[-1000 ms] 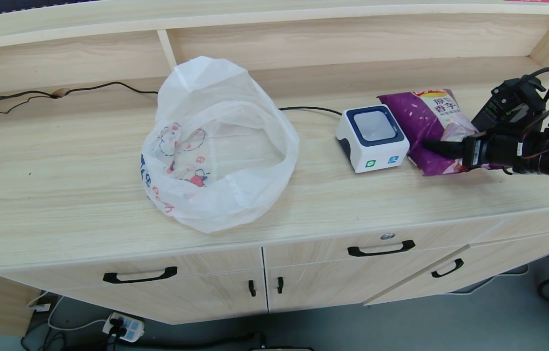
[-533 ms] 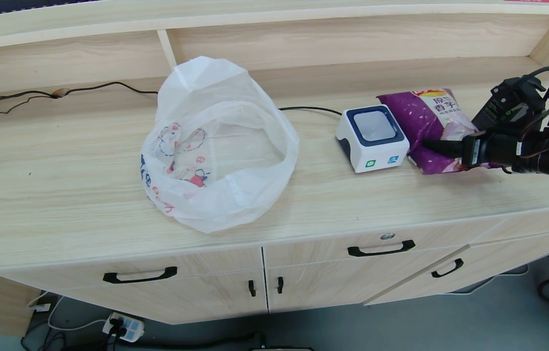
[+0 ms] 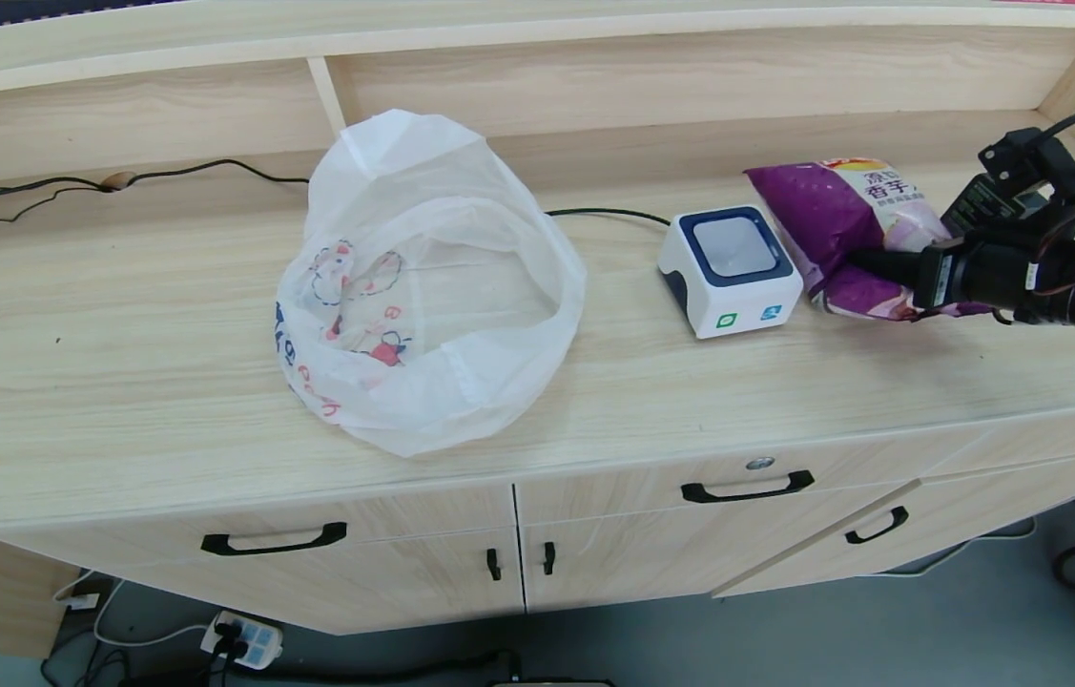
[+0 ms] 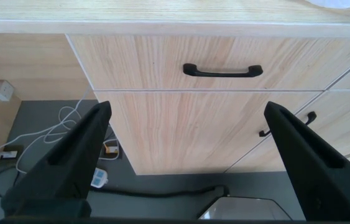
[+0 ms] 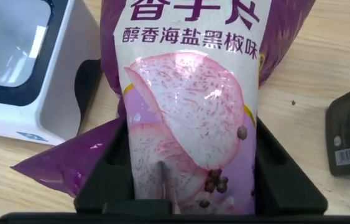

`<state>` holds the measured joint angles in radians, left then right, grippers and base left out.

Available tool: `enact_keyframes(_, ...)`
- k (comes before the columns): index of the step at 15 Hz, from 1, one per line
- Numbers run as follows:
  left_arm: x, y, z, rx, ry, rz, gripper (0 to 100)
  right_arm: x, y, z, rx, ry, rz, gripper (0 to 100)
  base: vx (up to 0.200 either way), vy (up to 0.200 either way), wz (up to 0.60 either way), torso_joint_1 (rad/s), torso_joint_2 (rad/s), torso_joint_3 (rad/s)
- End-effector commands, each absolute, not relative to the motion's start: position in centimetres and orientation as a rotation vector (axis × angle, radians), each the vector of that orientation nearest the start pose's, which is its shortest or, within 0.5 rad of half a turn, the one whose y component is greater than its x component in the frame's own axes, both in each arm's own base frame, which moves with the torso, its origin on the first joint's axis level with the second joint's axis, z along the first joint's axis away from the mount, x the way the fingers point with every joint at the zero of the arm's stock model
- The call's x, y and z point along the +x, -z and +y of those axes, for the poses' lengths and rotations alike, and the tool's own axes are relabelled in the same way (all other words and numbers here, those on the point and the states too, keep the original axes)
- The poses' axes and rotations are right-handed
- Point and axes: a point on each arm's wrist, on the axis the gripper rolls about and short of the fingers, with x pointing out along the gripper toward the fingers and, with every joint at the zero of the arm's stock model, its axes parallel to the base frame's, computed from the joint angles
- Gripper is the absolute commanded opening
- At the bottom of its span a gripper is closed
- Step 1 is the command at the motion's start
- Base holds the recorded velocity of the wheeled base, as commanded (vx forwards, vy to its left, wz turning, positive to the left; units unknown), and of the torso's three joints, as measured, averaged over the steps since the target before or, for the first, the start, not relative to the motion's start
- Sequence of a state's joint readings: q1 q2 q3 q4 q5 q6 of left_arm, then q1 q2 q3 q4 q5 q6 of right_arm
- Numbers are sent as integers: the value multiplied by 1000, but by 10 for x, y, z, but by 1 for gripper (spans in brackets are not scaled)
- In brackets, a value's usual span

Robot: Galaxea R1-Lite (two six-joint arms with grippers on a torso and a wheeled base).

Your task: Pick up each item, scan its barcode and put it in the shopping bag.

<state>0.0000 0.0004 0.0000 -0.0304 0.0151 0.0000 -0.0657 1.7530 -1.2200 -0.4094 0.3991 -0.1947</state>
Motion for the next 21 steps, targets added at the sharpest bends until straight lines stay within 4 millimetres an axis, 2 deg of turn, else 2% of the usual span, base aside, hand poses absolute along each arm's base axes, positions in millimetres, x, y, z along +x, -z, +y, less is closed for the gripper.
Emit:
enact_keyframes(1, -23, -79, 0, 0, -15, -31, 100, 329, -272, -12, -174, -342, 48, 0, 0, 0, 0, 0, 0, 0)
enact_keyframes(9, -23, -79, 0, 3, -15, -31, 100, 295, -274, -9, -173, -347, 51, 0, 0, 0, 0, 0, 0, 0)
enact_keyframes(12, -23, -79, 0, 3, -15, -31, 100, 279, -288, -8, -165, -343, 6, 0, 0, 0, 0, 0, 0, 0)
enact_keyframes(14, -23, -79, 0, 3, -15, -31, 100, 257, -302, -7, -128, -339, -38, 0, 0, 0, 0, 0, 0, 0)
enact_keyframes(16, -23, -79, 0, 1, -15, -31, 100, 228, -306, -5, -87, -340, -60, 0, 0, 0, 0, 0, 0, 0)
enact_keyframes(17, -23, -79, 0, 1, -15, -31, 100, 211, -305, -4, -53, -341, -64, 0, 0, 0, 0, 0, 0, 0)
enact_keyframes(18, -23, -79, 0, 1, -15, -31, 100, 205, -304, -3, -40, -343, -66, 0, 0, 0, 0, 0, 0, 0)
enact_keyframes(19, -23, -79, 0, 1, -15, -31, 100, 176, -298, 0, 26, -350, -69, 0, 0, 0, 0, 0, 0, 0)
enact_keyframes(21, -23, -78, 0, 1, -15, -29, 100, 146, -285, 11, 97, -424, -81, 0, 0, 0, 0, 0, 0, 0)
